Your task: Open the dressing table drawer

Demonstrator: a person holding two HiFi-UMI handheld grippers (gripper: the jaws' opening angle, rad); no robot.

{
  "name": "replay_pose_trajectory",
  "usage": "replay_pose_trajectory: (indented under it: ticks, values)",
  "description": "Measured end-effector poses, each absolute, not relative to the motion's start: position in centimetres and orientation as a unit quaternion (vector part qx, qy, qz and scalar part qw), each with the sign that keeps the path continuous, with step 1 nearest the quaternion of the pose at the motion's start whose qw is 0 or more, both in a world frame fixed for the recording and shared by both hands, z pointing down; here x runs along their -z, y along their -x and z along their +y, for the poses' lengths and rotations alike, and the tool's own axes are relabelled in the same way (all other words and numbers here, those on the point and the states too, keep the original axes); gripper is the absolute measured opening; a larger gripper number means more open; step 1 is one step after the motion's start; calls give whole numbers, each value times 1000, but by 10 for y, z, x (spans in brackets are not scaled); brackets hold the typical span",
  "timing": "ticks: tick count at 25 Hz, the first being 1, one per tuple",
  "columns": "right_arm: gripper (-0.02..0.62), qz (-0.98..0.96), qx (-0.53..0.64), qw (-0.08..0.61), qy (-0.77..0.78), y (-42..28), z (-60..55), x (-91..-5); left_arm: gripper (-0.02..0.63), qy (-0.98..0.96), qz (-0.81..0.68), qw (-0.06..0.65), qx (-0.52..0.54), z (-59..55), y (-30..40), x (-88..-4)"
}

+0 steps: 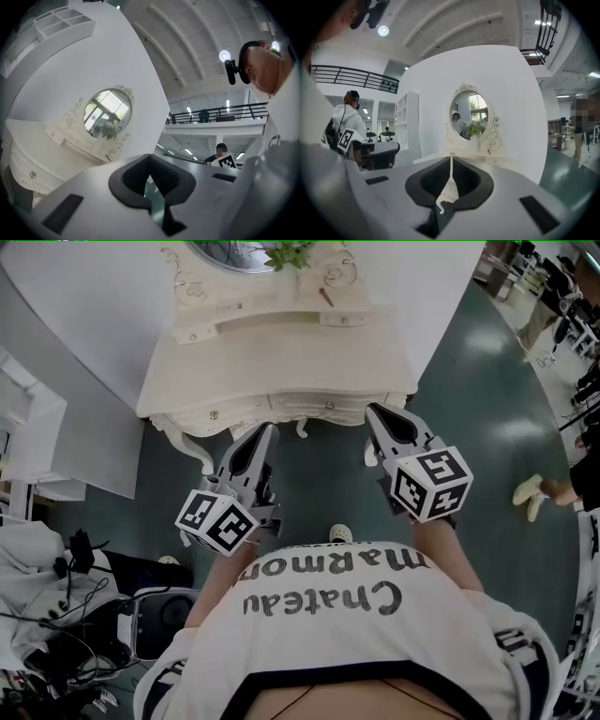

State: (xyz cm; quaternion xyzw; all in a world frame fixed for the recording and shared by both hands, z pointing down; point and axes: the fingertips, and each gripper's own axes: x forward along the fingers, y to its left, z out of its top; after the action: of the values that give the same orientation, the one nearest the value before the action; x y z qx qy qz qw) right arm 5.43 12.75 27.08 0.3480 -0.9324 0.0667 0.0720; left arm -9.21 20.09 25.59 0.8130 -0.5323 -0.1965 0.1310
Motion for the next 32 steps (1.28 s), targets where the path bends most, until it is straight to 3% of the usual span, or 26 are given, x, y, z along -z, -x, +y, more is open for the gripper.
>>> replay_pose_trajectory:
  ticks: [10,16,23,32]
  values:
    - [32,-945,-59,5,-321,-61,33,-240,23,-781,-559,160,227,117,97,-255]
    - [31,-941,-83,32,-325,-78,-9,-259,23,-784,-552,168,231,75,78,-259]
    - [31,-933,-144,4,-329,-108,-35,-274,23,-798,-539,161,216,55,44,-270]
    - [31,-934,-151,17,-322,-121,-61,-312,23,-796,-547,168,196,26,28,-295]
